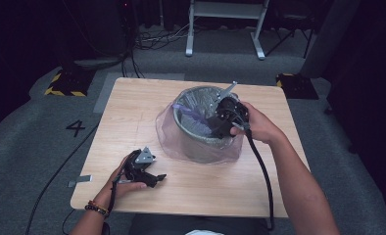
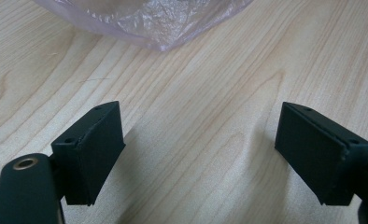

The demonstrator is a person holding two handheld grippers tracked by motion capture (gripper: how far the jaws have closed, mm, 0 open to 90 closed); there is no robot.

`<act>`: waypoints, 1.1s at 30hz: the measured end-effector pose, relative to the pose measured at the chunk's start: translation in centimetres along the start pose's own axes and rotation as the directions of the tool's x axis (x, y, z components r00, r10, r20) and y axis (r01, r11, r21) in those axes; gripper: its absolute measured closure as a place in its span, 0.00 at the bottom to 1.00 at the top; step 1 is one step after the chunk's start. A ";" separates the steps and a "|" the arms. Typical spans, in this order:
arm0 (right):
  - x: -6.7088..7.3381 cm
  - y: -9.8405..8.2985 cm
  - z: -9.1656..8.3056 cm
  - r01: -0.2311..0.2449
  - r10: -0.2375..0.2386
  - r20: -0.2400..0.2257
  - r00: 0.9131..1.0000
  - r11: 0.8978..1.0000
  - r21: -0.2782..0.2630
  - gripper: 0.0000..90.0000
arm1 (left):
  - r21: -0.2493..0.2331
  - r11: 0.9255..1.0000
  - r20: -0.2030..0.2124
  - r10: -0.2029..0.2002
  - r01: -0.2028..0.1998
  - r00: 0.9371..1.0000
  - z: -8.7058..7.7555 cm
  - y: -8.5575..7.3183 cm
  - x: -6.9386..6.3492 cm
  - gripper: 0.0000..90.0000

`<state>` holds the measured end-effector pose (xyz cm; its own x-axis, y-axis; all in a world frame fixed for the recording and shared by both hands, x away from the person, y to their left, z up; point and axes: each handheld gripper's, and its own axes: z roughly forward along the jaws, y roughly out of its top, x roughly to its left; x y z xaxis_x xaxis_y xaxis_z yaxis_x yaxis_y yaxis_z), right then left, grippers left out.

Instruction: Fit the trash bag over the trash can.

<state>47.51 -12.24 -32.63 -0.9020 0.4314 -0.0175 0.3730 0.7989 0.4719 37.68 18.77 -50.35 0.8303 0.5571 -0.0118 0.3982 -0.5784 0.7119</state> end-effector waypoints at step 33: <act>-0.4 -0.3 -0.2 -0.023 0.022 -0.012 1.000 0.999 -0.032 0.22 | 0.000 1.000 0.000 0.001 -0.001 1.000 0.0 0.0 0.0 0.17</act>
<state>47.74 -12.74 -32.57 -0.8961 0.4439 0.0041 0.3862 0.7751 0.5000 37.69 18.77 -50.35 0.8306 0.5567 -0.0114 0.3978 -0.5788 0.7119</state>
